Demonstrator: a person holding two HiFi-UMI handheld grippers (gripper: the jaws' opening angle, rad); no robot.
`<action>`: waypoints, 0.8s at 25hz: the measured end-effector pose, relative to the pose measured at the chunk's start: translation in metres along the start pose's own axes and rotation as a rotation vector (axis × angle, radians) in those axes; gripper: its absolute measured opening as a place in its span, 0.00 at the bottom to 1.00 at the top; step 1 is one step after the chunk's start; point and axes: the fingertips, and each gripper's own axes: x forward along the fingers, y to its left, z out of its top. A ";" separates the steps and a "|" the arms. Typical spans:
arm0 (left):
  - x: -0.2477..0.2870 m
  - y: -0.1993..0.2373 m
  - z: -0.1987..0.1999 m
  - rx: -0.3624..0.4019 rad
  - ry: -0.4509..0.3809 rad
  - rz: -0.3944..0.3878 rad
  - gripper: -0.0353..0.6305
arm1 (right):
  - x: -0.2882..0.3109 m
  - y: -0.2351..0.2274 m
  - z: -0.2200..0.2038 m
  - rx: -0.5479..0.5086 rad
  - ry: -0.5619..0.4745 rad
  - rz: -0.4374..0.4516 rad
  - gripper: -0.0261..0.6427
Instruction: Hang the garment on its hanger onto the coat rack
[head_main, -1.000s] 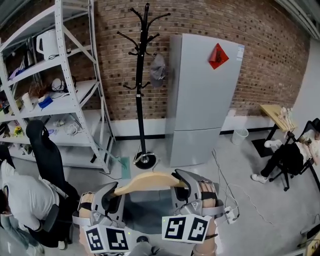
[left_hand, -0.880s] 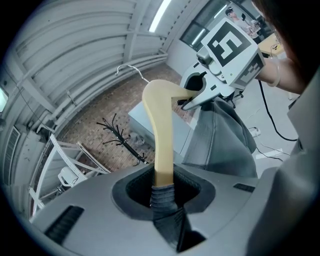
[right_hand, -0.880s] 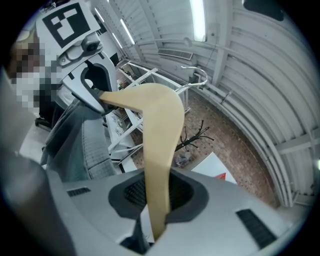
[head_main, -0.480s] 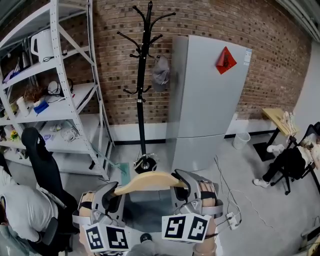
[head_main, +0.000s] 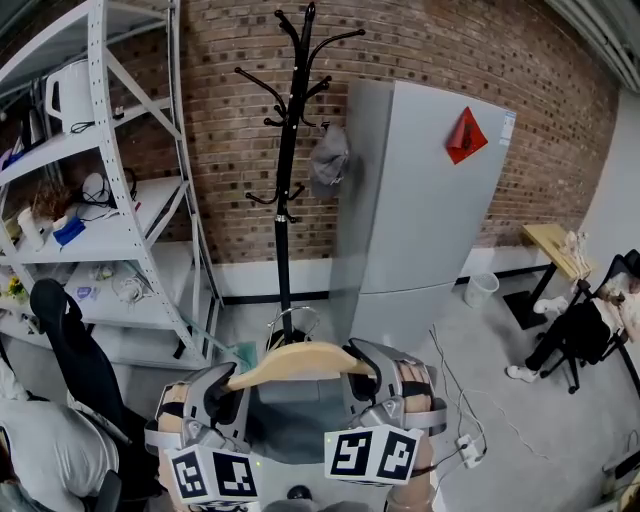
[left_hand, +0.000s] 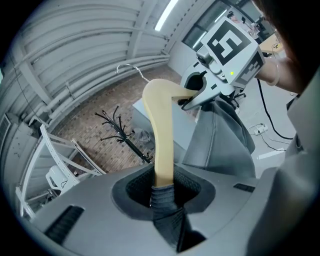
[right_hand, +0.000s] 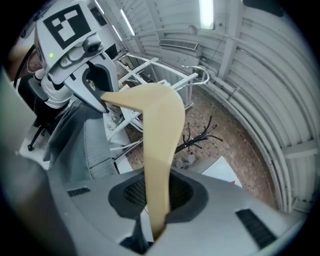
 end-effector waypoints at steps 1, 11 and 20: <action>0.006 0.004 -0.004 0.001 -0.002 -0.004 0.19 | 0.007 0.001 0.002 -0.001 0.004 -0.002 0.12; 0.060 0.033 -0.025 0.006 -0.020 -0.009 0.19 | 0.069 -0.002 0.007 0.001 0.018 -0.009 0.12; 0.126 0.058 -0.030 0.003 -0.020 0.000 0.19 | 0.138 -0.023 0.000 -0.007 -0.005 -0.010 0.12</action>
